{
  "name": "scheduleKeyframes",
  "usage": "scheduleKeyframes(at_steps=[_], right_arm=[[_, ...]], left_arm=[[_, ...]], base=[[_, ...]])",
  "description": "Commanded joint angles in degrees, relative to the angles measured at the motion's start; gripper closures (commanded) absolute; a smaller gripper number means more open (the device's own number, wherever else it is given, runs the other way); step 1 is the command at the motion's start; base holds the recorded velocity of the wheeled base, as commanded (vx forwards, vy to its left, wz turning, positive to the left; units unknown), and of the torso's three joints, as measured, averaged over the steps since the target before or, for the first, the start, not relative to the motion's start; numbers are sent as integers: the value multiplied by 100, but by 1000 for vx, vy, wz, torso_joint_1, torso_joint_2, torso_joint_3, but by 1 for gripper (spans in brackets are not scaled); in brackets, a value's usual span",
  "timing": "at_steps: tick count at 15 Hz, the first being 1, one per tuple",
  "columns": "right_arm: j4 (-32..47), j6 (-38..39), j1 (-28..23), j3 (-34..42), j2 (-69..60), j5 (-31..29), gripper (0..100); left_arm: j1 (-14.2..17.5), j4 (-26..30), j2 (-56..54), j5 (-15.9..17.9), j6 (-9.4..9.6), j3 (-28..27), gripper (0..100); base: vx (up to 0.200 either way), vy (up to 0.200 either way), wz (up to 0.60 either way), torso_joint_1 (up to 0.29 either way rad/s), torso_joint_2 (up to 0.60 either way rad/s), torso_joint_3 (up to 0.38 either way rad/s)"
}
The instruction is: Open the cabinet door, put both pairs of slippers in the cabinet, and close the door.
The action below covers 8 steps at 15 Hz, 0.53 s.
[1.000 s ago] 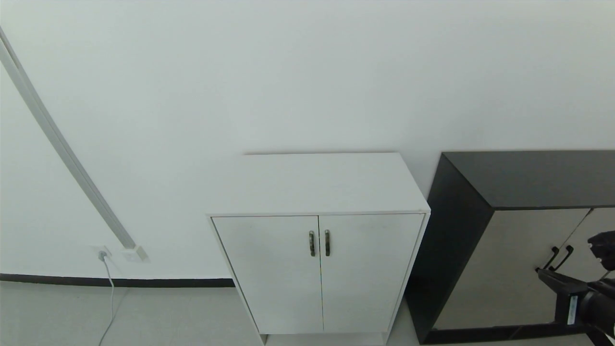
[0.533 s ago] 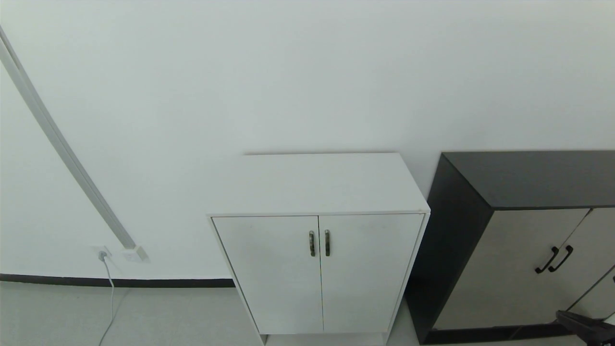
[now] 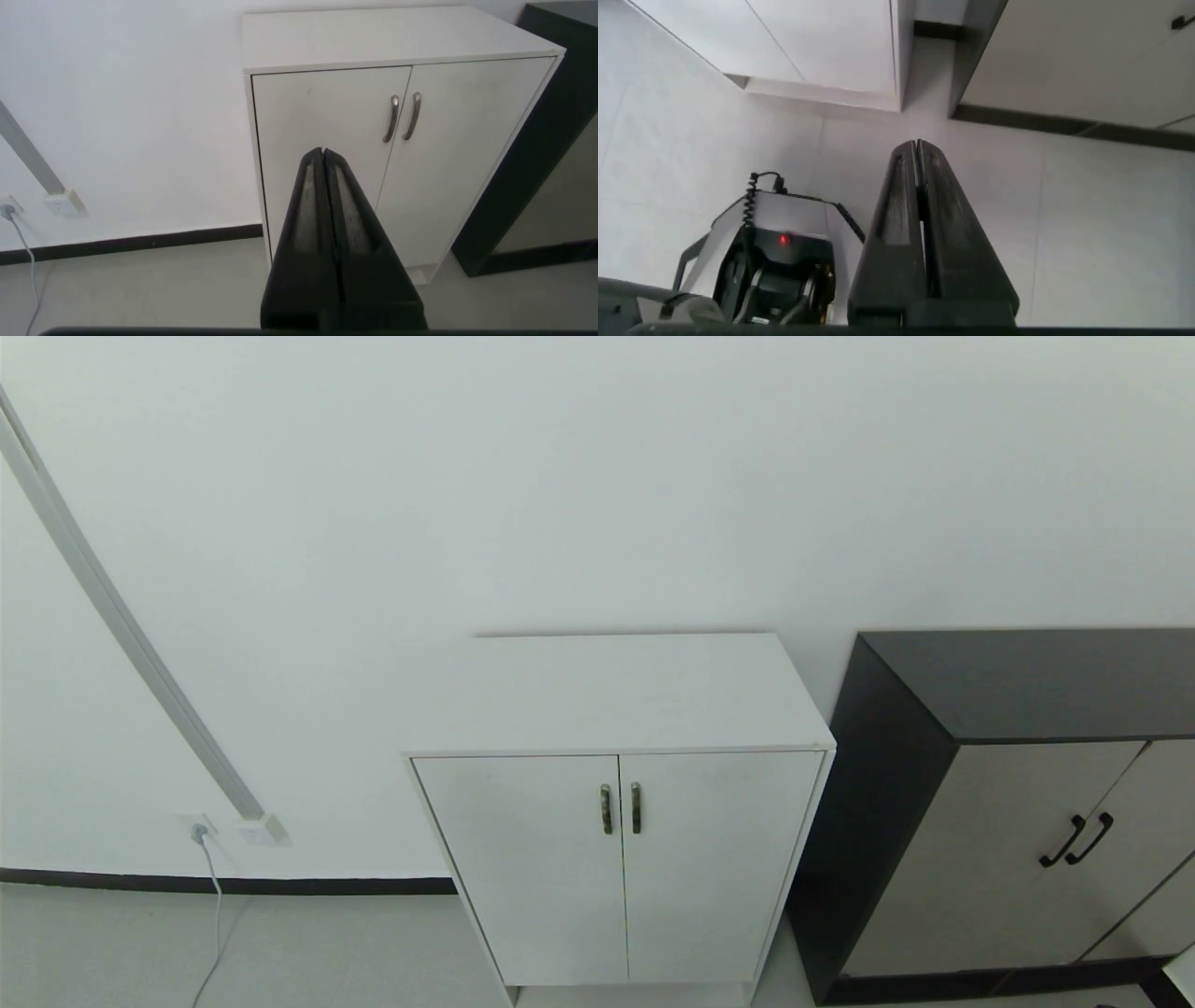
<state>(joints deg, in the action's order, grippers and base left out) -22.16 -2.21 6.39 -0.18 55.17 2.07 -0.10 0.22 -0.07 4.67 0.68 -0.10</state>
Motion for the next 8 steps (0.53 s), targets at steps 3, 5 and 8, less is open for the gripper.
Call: scheduleKeyframes(at_steps=[3, 5, 8], right_arm=[[643, 1, 3, 18, -446, 21, 100], [1074, 1, 3, 18, -675, 127, 100], [1601, 1, 3, 18, -1035, 188, 100]], left_arm=[[1, 4, 7, -1, 2, 1, 100], [1, 4, 7, -1, 2, 1, 100], [1, 4, 7, -1, 2, 1, 100]], base=[[0, 0, 0, 0, 0, 0], [0, 0, 0, 0, 0, 0], [0, 0, 0, 0, 0, 0]])
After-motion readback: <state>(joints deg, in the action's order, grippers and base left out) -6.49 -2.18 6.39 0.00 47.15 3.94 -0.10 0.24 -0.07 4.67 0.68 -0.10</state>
